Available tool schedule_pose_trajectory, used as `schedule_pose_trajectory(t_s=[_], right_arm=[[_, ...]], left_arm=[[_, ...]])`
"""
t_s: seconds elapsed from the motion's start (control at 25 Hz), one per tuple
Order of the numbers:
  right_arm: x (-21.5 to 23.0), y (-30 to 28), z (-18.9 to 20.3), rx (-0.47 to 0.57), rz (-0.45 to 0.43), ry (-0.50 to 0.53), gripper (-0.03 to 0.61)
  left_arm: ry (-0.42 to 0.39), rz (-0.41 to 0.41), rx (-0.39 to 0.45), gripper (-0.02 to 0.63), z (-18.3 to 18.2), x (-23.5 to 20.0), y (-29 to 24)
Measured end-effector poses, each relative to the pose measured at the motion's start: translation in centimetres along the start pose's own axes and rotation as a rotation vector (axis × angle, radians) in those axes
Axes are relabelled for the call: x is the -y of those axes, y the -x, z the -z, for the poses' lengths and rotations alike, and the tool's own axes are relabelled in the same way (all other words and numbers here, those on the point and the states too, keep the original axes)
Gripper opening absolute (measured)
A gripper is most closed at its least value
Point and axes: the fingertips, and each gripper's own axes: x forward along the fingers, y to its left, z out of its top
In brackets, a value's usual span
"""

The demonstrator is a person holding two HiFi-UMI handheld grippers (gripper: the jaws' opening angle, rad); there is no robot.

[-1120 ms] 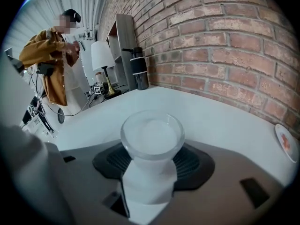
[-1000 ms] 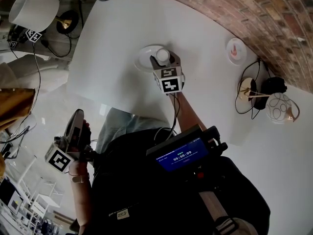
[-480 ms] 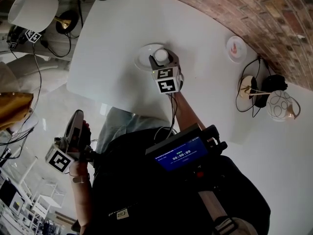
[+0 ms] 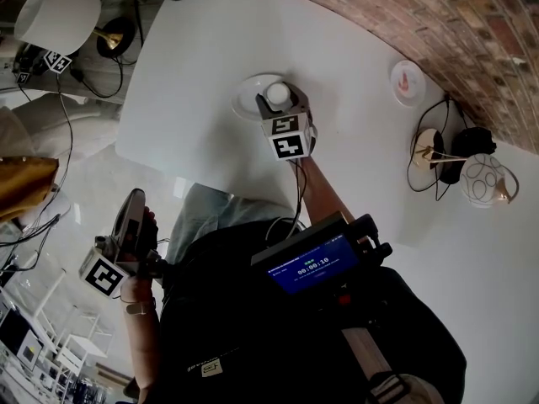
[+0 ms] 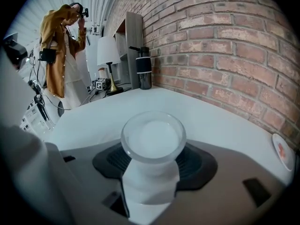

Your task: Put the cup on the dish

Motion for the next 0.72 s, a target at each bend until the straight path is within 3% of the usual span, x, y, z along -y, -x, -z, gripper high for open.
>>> schedule_pose_trajectory(t_s=[0.72], right_arm=[[-0.1, 1.4, -0.8, 0.044, -0.001, -0.019, 0.262]], left_arm=[[0.004, 0.012, -0.013, 0.005, 0.4, 0.1, 0.3]])
